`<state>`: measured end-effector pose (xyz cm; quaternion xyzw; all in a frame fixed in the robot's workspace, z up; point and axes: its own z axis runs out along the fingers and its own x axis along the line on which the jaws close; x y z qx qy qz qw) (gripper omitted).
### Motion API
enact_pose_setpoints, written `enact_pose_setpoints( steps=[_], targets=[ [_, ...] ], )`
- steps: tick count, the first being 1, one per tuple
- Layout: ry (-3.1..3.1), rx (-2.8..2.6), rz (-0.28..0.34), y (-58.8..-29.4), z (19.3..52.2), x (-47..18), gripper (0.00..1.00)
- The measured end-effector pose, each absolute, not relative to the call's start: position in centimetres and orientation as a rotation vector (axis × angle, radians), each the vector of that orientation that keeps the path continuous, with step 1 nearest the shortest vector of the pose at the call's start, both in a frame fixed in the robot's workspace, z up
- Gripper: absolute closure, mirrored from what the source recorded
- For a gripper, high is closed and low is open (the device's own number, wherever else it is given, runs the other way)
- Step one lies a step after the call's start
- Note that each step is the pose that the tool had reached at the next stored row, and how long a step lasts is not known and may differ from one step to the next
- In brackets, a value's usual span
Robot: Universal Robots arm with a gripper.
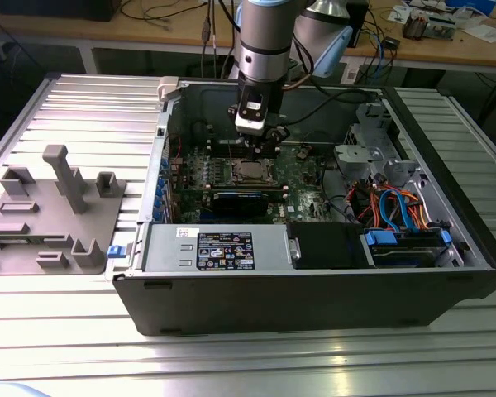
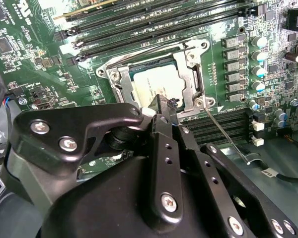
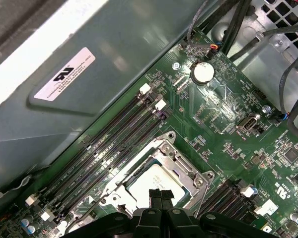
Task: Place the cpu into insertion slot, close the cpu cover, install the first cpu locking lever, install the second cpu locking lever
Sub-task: 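Install the first cpu locking lever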
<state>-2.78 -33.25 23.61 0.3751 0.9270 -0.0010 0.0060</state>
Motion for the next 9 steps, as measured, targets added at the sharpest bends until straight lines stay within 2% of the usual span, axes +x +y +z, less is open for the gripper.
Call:
enact_pose_setpoints(
  steps=[9],
  targets=[
    [2.98, 0.951, -0.001, -33.25, 23.61, -2.79, 0.89]
  ],
)
